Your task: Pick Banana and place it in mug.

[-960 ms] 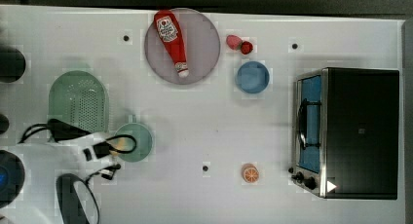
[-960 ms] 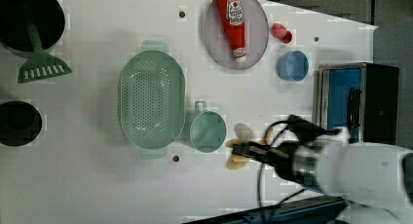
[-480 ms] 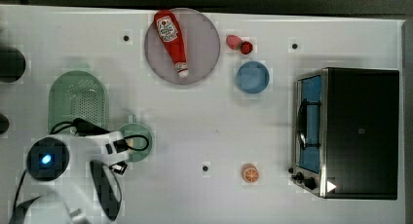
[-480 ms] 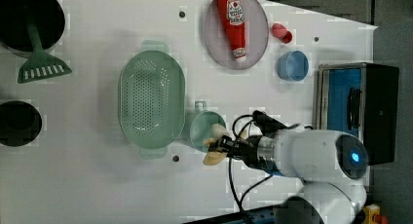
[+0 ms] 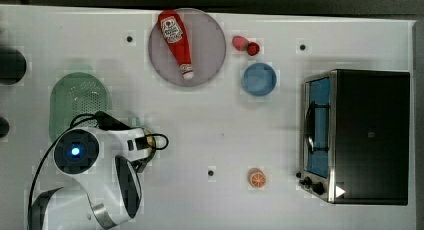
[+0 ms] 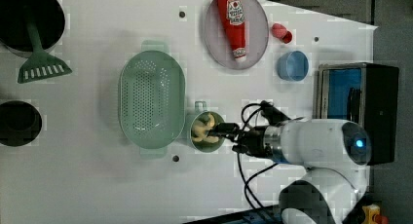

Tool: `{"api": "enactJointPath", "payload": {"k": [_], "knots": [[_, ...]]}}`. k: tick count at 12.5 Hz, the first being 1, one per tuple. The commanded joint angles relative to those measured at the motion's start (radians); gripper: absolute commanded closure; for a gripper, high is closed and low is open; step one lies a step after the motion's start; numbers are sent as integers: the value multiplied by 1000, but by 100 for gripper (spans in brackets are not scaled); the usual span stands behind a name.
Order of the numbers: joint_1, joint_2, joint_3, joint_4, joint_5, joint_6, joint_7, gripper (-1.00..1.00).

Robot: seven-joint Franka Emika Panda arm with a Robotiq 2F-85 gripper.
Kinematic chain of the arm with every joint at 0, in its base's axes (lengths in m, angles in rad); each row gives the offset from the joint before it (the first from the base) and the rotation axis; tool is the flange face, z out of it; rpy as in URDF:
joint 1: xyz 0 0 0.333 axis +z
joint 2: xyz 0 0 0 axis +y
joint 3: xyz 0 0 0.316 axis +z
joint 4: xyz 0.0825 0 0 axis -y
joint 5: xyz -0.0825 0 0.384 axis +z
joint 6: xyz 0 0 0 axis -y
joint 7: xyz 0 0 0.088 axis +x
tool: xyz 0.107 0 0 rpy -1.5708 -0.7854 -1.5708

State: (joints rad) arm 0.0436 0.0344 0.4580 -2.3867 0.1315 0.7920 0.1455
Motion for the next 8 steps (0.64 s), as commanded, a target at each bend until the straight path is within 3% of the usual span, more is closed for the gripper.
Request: {"api": "enactJointPath", "payload": {"k": [1,3,8], "knots": [[-18,-76,1,36,-1,14,56,-100],[-20,-133,-18,64,-1,-1,56,-100],[-35,-253,-194,200,-3,-323,15,-100]]}}
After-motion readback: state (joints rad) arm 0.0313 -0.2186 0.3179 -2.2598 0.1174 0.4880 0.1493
